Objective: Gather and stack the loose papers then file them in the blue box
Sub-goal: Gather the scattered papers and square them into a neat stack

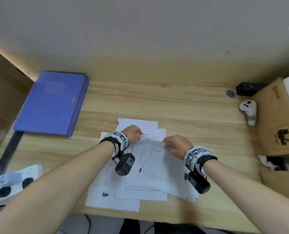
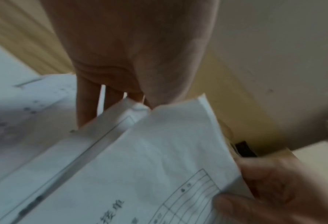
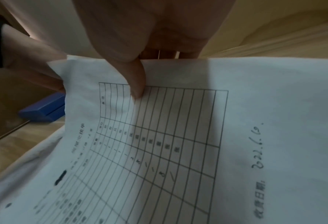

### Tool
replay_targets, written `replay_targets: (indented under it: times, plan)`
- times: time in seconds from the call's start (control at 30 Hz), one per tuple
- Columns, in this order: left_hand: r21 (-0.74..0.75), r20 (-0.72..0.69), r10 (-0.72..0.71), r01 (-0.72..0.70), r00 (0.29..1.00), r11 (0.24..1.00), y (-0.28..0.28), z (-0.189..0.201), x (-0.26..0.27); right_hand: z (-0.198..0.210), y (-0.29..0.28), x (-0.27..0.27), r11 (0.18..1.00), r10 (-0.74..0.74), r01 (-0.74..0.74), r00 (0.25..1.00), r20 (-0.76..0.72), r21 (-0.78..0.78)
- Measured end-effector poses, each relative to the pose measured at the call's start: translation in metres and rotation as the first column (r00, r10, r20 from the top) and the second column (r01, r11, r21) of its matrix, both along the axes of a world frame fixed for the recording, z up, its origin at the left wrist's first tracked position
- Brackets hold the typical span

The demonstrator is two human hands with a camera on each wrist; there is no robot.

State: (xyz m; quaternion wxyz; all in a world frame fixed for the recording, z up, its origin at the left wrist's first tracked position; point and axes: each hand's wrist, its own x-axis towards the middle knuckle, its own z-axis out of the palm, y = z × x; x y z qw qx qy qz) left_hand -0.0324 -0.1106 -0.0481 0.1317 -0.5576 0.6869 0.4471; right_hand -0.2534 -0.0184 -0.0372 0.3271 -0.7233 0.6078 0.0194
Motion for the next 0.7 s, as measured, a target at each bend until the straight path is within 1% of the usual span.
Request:
replay_targets:
  times: [0.07, 0.1, 0.17, 0.2, 0.23, 0.27, 0.3, 0.33, 0.37, 0.4, 0.47, 0.53, 0.57, 0.63, 0.67, 0.7]
  plan:
    - [0.036, 0.061, 0.066, -0.069, 0.996, 0.997, 0.004, -0.008, 0.016, -0.009, -0.006, 0.006, 0.998, 0.051, -0.051, 0.999, -0.016, 0.025]
    - [0.053, 0.067, 0.106, -0.110, 0.992, 0.993, 0.005, -0.013, 0.024, -0.013, -0.009, 0.010, 0.997, 0.069, -0.069, 0.997, -0.017, 0.030]
    - [0.115, 0.011, 0.235, -0.235, 0.972, 0.965, 0.007, -0.025, 0.034, -0.019, -0.014, 0.020, 0.997, 0.069, -0.070, 0.998, 0.004, 0.042]
    - [0.163, -0.052, 0.337, -0.325, 0.940, 0.932, 0.009, -0.030, 0.038, -0.021, -0.016, 0.025, 0.997, 0.053, -0.054, 0.998, 0.025, 0.048]
    - [0.222, -0.106, 0.445, -0.415, 0.889, 0.882, 0.010, -0.033, 0.039, -0.024, -0.018, 0.029, 0.998, 0.035, -0.037, 0.998, 0.046, 0.053]
    - [0.269, -0.142, 0.525, -0.478, 0.839, 0.836, 0.013, -0.035, 0.041, -0.028, -0.019, 0.032, 0.998, 0.020, -0.024, 0.998, 0.064, 0.062]
    - [0.318, -0.164, 0.570, -0.504, 0.805, 0.803, 0.015, -0.038, 0.042, -0.032, -0.021, 0.035, 0.998, 0.009, -0.015, 0.997, 0.078, 0.068]
    - [0.350, -0.174, 0.577, -0.498, 0.798, 0.794, 0.018, -0.038, 0.043, -0.034, -0.022, 0.037, 0.998, 0.006, -0.012, 0.996, 0.086, 0.068]
    - [0.353, -0.189, 0.564, -0.481, 0.804, 0.803, 0.021, -0.039, 0.044, -0.037, -0.023, 0.040, 0.998, 0.005, -0.010, 0.996, 0.090, 0.058]
    - [0.329, -0.214, 0.535, -0.455, 0.817, 0.828, 0.025, -0.040, 0.046, -0.039, -0.024, 0.042, 0.999, -0.004, -0.001, 0.995, 0.096, 0.050]
    - [0.206, -0.267, 0.442, -0.397, 0.856, 0.894, 0.032, -0.044, 0.050, -0.042, -0.025, 0.043, 0.997, -0.054, 0.046, 0.991, 0.121, 0.064]
    - [0.125, -0.298, 0.387, -0.367, 0.872, 0.922, 0.036, -0.045, 0.053, -0.047, -0.028, 0.043, 0.995, -0.059, 0.053, 0.996, 0.072, 0.081]
    - [0.129, -0.320, 0.407, -0.386, 0.855, 0.913, 0.038, -0.045, 0.055, -0.048, -0.028, 0.043, 0.996, -0.032, 0.031, 0.999, 0.011, 0.086]
    - [0.146, -0.370, 0.491, -0.473, 0.789, 0.869, 0.043, -0.042, 0.057, -0.050, -0.027, 0.040, 0.996, 0.002, 0.006, 0.996, -0.094, 0.083]
    - [0.115, -0.375, 0.540, -0.540, 0.753, 0.834, 0.046, -0.040, 0.059, -0.051, -0.025, 0.038, 0.996, -0.023, 0.031, 0.995, -0.099, 0.086]
    - [0.050, -0.349, 0.588, -0.613, 0.729, 0.789, 0.047, -0.039, 0.063, -0.050, -0.022, 0.036, 0.992, -0.077, 0.085, 0.994, -0.080, 0.093]
